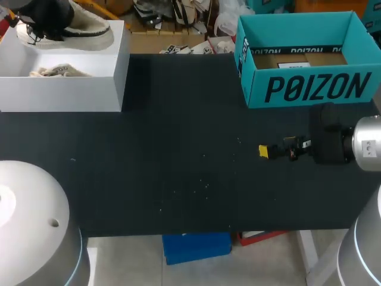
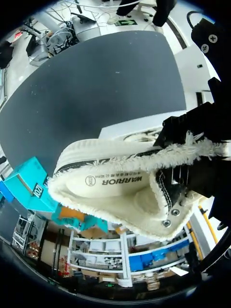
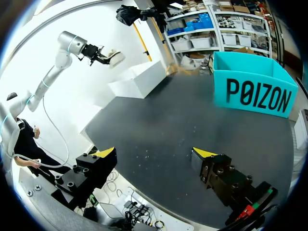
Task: Take the shoe out of the shoebox, open the shoe tongue, remove and reinsert the insole, then place the shoe into the shoebox
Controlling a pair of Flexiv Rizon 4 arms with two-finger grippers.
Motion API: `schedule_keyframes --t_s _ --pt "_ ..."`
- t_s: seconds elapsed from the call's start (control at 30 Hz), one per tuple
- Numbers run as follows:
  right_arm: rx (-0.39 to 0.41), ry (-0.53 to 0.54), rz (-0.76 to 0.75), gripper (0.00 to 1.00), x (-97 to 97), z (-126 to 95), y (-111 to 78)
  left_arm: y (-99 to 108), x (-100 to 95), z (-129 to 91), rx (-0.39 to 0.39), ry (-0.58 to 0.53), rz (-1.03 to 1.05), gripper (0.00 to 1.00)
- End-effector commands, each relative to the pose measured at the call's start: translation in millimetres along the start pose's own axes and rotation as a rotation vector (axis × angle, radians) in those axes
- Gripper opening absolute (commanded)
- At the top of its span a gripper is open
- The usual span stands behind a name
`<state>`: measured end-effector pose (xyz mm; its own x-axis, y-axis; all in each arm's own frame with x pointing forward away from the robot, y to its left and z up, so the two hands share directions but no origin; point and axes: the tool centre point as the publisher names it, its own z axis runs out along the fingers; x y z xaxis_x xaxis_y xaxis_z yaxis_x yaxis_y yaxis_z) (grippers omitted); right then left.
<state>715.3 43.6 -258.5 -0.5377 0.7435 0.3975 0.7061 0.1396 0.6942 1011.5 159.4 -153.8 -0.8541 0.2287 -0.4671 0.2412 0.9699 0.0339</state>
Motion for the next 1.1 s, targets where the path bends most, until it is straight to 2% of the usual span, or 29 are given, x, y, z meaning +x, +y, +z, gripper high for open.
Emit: schedule_keyframes --t_s 0.03,0.17,0.33,0.53,0.8,1.1 --pt "-0.001 -0.001 0.001 1.00 0.6 1.0 -0.2 37.5 -29.4 20.2 -0.021 0.036 -0.058 0.00" --pt "-0.001 -0.001 0.001 1.00 0.6 1.0 -0.2 67.1 -34.5 37.5 -0.061 0.041 -0.085 0.00" --pt "-0.001 -0.001 0.001 1.00 0.6 1.0 -0.2 85.7 -37.9 58.4 -0.089 0.044 -0.084 0.00" --pt "-0.001 -0.001 0.001 1.00 0.6 1.0 -0.2 98.5 -42.7 85.2 -0.133 0.003 -0.093 0.00" --pt "-0.001 -0.001 0.001 1.00 0.6 1.0 -0.2 112.0 -45.8 125.1 -0.139 -0.007 -0.143 0.00" --pt "-0.001 -0.001 0.001 1.00 0.6 1.0 -0.2 111.8 -55.7 165.6 -0.138 -0.004 -0.147 0.00"
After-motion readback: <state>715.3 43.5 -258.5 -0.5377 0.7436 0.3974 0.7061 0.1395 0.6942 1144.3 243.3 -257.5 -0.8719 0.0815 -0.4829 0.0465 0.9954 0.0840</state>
